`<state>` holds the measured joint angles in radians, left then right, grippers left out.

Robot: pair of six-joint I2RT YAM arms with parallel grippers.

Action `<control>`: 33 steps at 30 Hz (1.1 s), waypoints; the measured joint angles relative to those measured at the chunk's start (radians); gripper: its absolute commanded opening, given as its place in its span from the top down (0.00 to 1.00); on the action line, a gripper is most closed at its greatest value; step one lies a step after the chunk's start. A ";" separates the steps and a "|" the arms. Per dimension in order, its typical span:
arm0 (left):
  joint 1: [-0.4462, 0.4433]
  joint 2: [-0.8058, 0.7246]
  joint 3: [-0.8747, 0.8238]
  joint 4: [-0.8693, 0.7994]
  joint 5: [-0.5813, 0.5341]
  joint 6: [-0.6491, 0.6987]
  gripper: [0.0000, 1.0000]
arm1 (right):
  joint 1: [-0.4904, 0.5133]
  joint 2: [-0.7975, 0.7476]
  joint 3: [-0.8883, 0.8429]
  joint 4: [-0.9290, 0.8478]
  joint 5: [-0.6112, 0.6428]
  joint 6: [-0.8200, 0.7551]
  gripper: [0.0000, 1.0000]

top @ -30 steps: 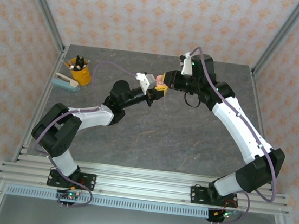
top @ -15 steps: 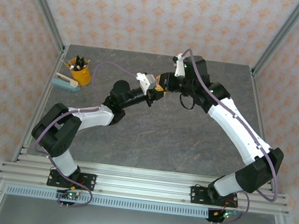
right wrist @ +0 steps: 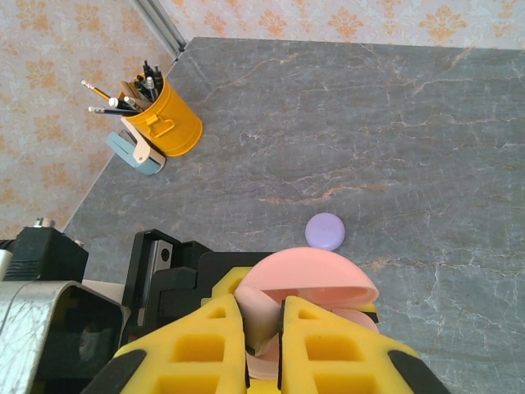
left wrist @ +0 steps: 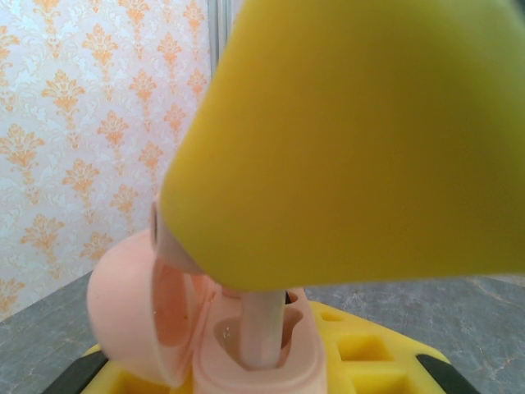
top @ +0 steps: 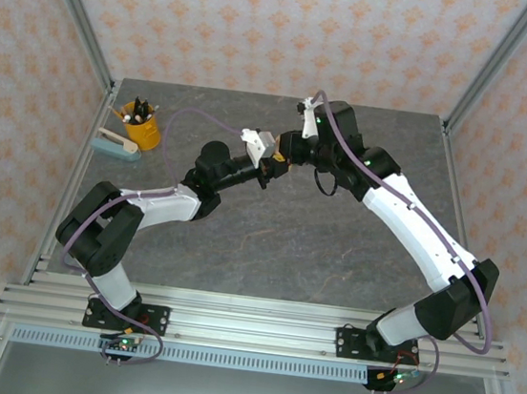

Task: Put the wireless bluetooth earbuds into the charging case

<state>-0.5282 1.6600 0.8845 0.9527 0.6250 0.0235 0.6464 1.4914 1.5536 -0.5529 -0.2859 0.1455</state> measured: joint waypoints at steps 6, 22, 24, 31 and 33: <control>0.000 0.000 0.000 0.001 0.000 0.000 1.00 | 0.003 0.000 0.015 -0.011 0.002 0.012 0.87; 0.000 0.000 0.000 0.002 0.000 0.003 1.00 | 0.005 -0.014 0.031 -0.027 -0.002 0.042 0.87; 0.000 0.000 0.000 0.002 0.000 0.003 1.00 | 0.003 -0.021 0.031 -0.027 -0.002 0.044 0.87; 0.000 0.000 0.000 0.002 0.000 0.003 1.00 | -0.026 -0.055 0.021 -0.027 -0.002 0.045 0.87; 0.000 0.000 0.000 0.001 0.000 0.003 1.00 | -0.035 -0.058 0.015 -0.027 -0.003 0.048 0.87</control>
<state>-0.5282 1.6600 0.8845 0.9539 0.6247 0.0265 0.6113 1.4330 1.5688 -0.5800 -0.2886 0.1940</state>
